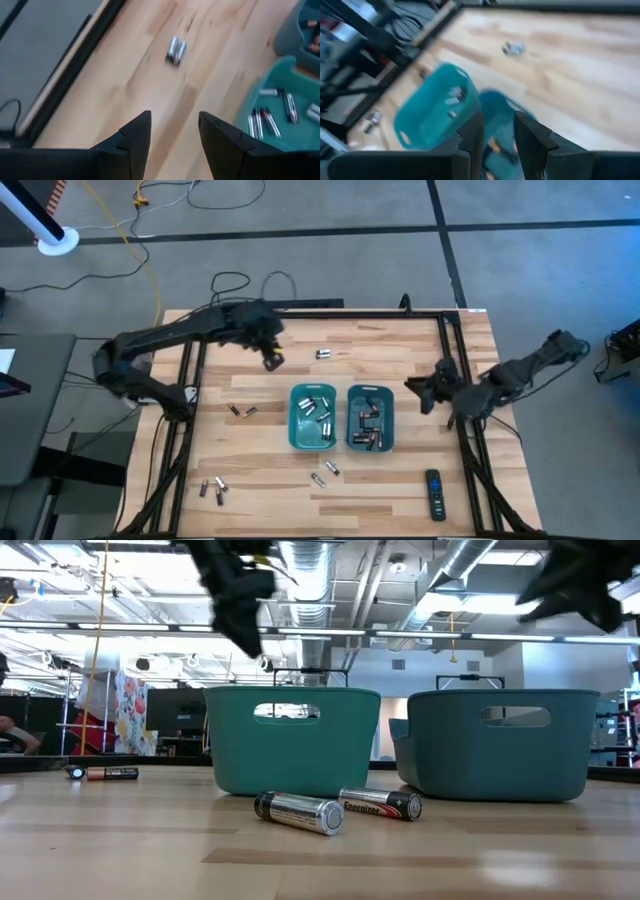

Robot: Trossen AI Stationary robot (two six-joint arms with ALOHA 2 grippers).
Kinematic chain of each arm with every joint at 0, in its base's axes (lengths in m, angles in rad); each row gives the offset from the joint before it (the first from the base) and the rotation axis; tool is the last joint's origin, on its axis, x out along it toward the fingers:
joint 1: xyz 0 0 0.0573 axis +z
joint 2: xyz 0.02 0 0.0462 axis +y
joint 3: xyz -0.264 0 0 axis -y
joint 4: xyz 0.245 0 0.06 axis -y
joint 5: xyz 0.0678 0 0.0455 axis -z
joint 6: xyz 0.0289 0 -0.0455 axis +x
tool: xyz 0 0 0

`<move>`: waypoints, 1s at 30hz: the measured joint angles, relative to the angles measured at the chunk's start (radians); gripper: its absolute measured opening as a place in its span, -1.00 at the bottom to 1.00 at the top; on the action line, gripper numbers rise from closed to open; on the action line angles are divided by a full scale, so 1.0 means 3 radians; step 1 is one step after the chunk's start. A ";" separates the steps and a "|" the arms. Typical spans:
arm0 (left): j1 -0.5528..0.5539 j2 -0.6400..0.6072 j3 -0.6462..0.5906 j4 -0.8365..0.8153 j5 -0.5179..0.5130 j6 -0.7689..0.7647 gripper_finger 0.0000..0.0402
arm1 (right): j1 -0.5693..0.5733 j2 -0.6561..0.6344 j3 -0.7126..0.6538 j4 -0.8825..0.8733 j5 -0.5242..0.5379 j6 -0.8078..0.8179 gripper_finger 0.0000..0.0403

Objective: Sort batteries
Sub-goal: Put the black battery into the blue bin

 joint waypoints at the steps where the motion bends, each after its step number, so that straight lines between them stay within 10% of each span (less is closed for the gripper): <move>1: -0.0007 -0.0130 -0.0117 -0.0014 -0.0007 -0.0051 -0.21 | -0.0127 -0.0077 0.0001 0.0153 -0.0060 -0.0269 -0.39; 7: -0.0250 -0.0726 -0.0735 -0.0041 -0.0130 -0.0348 -0.21 | -0.0716 -0.0228 0.0002 0.0718 -0.0514 -0.1309 -0.39; 30: -0.1518 -0.0713 -0.2065 0.0093 -0.0134 -0.2309 -0.41 | -0.0971 0.0159 0.0002 0.0670 -0.1387 -0.1450 -0.39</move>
